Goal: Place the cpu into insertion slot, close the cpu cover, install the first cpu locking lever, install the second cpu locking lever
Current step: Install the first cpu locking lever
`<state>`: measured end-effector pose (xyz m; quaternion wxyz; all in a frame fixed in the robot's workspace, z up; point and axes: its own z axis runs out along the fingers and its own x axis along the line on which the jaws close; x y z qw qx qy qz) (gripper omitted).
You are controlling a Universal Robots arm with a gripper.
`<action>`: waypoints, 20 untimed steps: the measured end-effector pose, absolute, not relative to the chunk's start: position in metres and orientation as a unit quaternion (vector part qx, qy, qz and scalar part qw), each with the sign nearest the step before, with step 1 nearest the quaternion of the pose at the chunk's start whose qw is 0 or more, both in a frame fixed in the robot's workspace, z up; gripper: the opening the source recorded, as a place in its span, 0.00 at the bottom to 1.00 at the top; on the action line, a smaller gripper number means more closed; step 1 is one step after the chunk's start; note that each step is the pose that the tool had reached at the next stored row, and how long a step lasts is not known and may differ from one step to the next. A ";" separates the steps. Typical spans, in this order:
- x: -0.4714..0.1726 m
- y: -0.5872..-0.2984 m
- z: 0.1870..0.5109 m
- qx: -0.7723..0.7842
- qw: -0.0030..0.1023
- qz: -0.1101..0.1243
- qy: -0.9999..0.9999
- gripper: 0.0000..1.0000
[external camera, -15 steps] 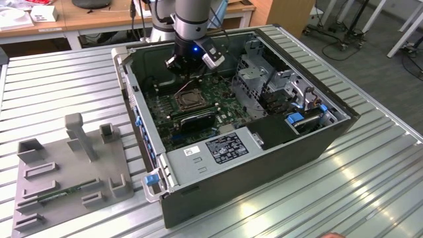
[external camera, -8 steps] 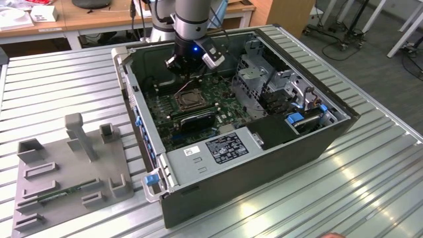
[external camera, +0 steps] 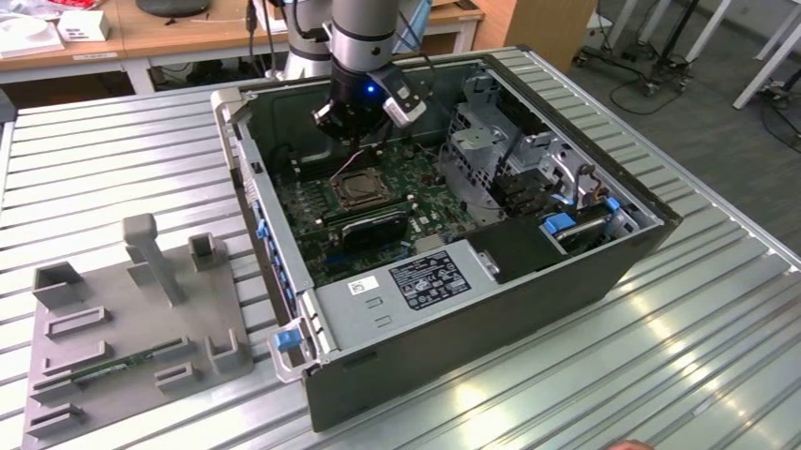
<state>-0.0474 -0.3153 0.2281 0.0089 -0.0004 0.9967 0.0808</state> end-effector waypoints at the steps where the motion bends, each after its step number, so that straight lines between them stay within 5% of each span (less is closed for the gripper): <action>1: -0.047 -0.315 0.228 0.000 0.009 0.081 0.997 0.11; 20: -0.047 -0.316 0.230 0.000 0.009 0.081 0.997 0.11</action>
